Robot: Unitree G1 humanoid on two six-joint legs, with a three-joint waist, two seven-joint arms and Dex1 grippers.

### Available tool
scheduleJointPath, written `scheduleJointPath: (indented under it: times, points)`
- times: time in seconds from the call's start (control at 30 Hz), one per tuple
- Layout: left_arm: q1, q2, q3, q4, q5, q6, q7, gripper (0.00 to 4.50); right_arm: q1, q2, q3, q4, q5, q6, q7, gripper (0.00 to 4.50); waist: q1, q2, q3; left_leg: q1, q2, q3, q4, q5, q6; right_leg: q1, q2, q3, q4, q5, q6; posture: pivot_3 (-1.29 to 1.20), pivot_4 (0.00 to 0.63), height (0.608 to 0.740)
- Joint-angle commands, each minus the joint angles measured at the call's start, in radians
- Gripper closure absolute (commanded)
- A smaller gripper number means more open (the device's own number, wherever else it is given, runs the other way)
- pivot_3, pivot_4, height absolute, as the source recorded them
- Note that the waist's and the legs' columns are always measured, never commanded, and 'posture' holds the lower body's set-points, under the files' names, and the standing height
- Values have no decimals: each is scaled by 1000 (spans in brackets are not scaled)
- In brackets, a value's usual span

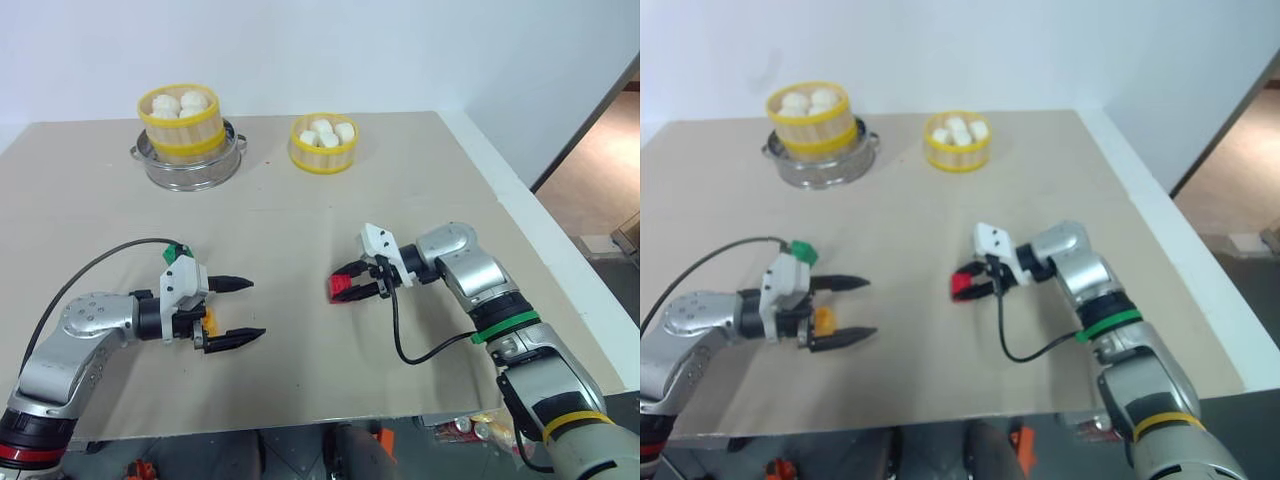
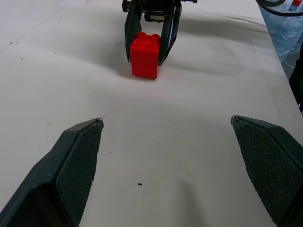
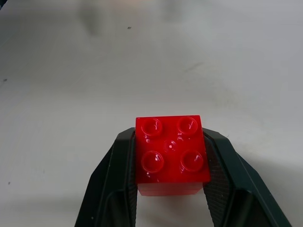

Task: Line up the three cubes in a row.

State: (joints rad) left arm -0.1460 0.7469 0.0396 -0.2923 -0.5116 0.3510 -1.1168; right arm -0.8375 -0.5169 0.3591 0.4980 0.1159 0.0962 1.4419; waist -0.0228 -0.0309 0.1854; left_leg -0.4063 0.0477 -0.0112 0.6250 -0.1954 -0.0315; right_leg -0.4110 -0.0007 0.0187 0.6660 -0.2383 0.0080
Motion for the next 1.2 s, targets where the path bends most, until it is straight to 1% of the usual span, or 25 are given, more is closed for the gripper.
scheduleJointPath:
  times: [0.03, 0.07, 0.13, 0.3, 0.33, 0.37, 0.47, 0.6, 0.77, 0.87, 0.93, 1.03, 1.2]
  points:
    - [-4, 2, 17, -34, -8, -13, 6, 0, -34, 15, -16, 26, -7, -21, 13, 3246, 0, 0, 0, 0, 0, 0, 0, 0, 0, 0, 0, 0, 0, 0, 0, 0, 150, 740]
    - [-5, 1, 15, -35, -8, -12, 7, 0, -38, 18, -19, 38, -9, -25, 12, 3246, -1, 0, 0, 0, 0, 0, 0, 0, 0, 0, 0, 0, 0, 0, 0, 0, 150, 740]
    - [-6, 0, 14, -36, -7, -11, 9, 0, -46, 22, -25, 57, -11, -36, 11, 2228, -1, 0, 0, 1, 1, 1, 0, 0, 0, 0, 1, 1, 0, 1, -1, 0, 150, 740]
    - [-8, -4, 23, -35, -11, -4, 30, 0, -57, 29, -62, 37, 27, 24, 17, 540, 0, 0, 0, 1, 1, 1, 0, 0, 0, 0, 1, 1, 1, 1, -1, 0, 150, 740]
    - [-9, -5, 27, -35, -12, -1, 38, 0, -58, 31, -74, 23, 37, 42, 10, 146, -1, 0, 0, 1, 1, 1, 0, 0, 0, 0, 1, 1, 0, 1, -1, 0, 150, 740]
    - [-10, -6, 30, -35, -13, 0, 43, 0, -58, 33, -81, 13, 44, 54, 5, 62, -1, 0, 0, 1, 1, 1, 0, 0, 0, 0, 1, 1, 0, 1, -1, 0, 150, 740]
    - [-20, -12, 65, -33, -21, 13, 93, 0, -46, 21, -114, -71, 75, 128, -10, 62, -1, 0, 0, 1, 1, 1, 0, 0, 0, 0, 2, 1, 1, 1, -1, 0, 150, 740]
    - [-67, -32, 183, 4, -69, 104, 247, 0, -16, -8, -179, -234, 143, 254, -54, 62, 0, 0, 0, -1, 2, 0, 0, 0, 0, -2, 2, 1, 2, 1, -1, 0, 150, 740]
    - [-106, -67, 288, 23, -62, 203, 463, 0, 53, -47, -213, -396, 174, 307, -108, 62, 1, 0, 0, -1, 2, 0, 0, 0, 0, -1, 2, 1, 1, 1, -1, 0, 150, 740]
    - [-115, -73, 331, 40, -68, 245, 527, 0, 91, -65, -216, -464, 191, 334, -128, 62, 0, 0, 0, -1, 2, 1, 0, 0, 0, -2, 2, 1, 1, 1, -1, 0, 150, 740]
    - [-116, -54, 331, 72, -48, 268, 546, 0, 105, -66, -219, -487, 201, 340, -142, 62, -1, 0, 0, -1, 2, 1, 0, 0, 0, -2, 2, 2, 1, 1, 0, 0, 150, 740]
    - [-120, -27, 297, 117, 17, 275, 576, 0, 117, -66, -215, -496, 197, 304, -157, 62, -1, 0, 0, 0, 2, 1, 0, 0, 0, -2, 3, 1, 2, 1, -1, 0, 150, 740]
    - [-131, -17, 272, 163, 80, 268, 597, 0, 117, -66, -216, -494, 206, 299, -176, 62, 0, 0, 0, -1, 2, 1, 0, 0, 0, -2, 3, 1, 1, 2, -1, 0, 150, 740]
